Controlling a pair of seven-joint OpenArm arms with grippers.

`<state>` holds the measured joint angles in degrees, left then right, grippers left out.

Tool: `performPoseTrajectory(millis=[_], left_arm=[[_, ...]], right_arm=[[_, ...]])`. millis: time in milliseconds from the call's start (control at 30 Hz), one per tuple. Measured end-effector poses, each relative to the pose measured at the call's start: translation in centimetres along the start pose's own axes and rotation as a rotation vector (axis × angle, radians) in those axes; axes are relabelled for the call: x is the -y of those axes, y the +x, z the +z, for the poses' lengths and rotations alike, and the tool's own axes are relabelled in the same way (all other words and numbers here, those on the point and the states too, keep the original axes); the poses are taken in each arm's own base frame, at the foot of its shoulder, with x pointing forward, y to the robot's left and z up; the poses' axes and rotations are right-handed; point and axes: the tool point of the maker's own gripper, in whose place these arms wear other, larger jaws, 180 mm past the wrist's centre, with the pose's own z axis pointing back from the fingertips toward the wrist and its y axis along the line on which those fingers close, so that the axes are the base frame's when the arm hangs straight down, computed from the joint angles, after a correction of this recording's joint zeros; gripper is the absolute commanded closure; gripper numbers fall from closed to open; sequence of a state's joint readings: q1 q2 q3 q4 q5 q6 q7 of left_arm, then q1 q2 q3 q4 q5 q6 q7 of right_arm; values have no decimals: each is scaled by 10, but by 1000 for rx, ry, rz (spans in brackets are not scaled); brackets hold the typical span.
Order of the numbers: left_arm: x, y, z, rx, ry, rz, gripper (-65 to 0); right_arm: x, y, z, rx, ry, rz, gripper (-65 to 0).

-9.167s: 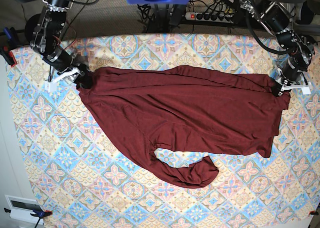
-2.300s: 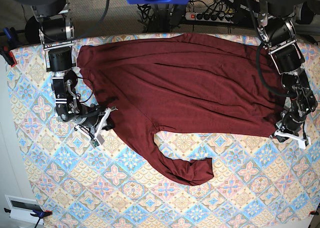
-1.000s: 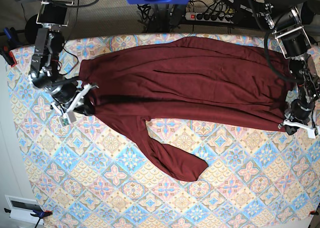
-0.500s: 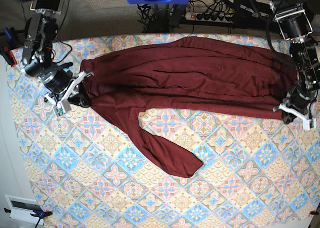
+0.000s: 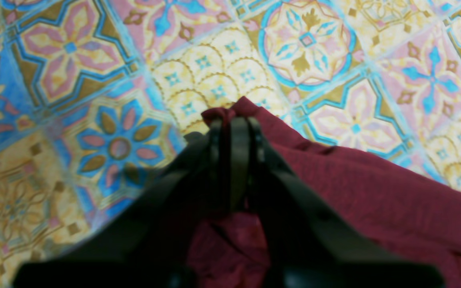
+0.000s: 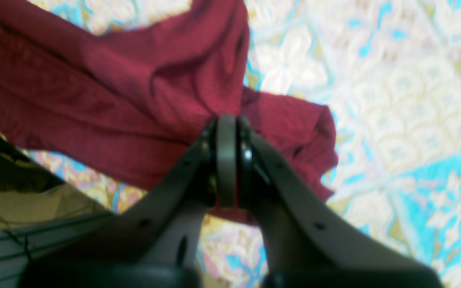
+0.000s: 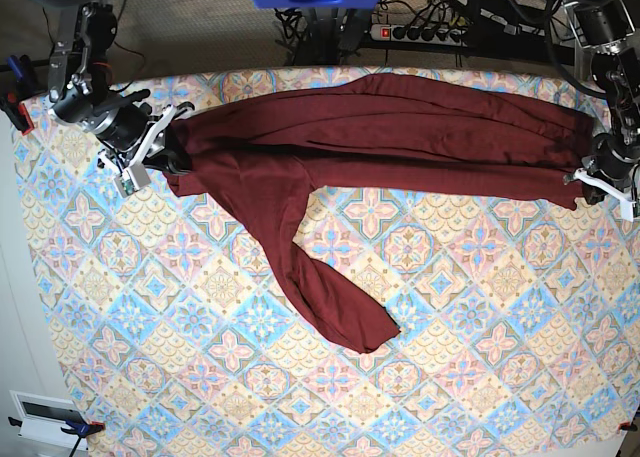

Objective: Layout the t-shirt on the table in an organized manner, then fold the t-shirt properly
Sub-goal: 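Grasp the shirt sides with both grippers and fold them inward, then grasp the dangling sleeve with the right gripper and lay it across the shirt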

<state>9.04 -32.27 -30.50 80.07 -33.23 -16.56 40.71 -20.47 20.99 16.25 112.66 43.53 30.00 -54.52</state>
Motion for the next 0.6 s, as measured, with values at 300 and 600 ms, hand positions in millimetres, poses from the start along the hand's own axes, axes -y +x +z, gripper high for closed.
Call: performPoseTrajectory(millis=[300,600], left_arm=[[17,-25,-12,-94,1,-140,-10],[6,-44,-11,-196,40,-167,-161]], right_arm=[[-2,-17,2,-62,4,-10,0],[6,-33,3,-125,-48,19,0]])
